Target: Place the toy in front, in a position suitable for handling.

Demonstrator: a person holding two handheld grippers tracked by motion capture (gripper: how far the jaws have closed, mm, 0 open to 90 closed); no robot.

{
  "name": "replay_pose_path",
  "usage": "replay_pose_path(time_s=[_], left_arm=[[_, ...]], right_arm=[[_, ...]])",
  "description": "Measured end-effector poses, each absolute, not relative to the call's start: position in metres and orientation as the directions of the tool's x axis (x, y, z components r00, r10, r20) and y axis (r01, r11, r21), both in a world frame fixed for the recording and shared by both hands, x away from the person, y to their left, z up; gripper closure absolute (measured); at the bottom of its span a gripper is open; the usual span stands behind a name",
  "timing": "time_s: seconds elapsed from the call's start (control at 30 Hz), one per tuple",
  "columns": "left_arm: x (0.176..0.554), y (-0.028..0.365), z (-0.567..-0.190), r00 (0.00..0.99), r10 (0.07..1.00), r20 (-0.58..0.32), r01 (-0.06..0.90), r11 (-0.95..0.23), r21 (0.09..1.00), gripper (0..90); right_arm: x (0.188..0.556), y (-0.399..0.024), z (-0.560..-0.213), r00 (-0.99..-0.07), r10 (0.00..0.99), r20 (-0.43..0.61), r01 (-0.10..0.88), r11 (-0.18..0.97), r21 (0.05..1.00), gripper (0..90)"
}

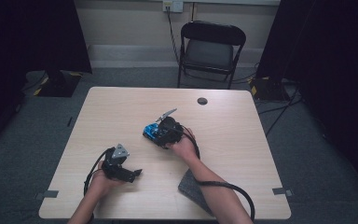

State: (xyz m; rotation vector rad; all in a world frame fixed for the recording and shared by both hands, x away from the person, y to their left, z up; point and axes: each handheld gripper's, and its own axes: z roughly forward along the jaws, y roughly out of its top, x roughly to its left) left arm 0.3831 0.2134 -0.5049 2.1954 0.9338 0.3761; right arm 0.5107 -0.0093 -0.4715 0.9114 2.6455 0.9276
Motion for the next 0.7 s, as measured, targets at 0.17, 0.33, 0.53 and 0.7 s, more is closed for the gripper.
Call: replay_pose_path(time_s=[0.17, 0.33, 0.53, 0.7], left_arm=[[0.383, 0.213, -0.505, 0.696, 0.718, -0.009, 0.511, -0.486, 0.709, 0.0], [0.383, 0.213, -0.505, 0.696, 0.718, -0.009, 0.511, -0.487, 0.709, 0.0], [0.383, 0.213, -0.505, 0.696, 0.718, -0.010, 0.511, -0.486, 0.709, 0.0], [0.383, 0.213, -0.505, 0.697, 0.717, -0.011, 0.510, -0.485, 0.710, 0.0]], right_arm=[[0.511, -0.014, -0.464, -0.784, 0.620, 0.020, 0.492, 0.602, 0.629, 28.0], [0.512, -0.022, -0.461, -0.779, 0.627, 0.015, 0.494, 0.599, 0.630, 28.1], [0.509, -0.038, -0.457, -0.773, 0.634, 0.020, 0.499, 0.588, 0.636, 28.1], [0.501, -0.063, -0.453, -0.767, 0.641, 0.009, 0.500, 0.590, 0.634, 28.1]])
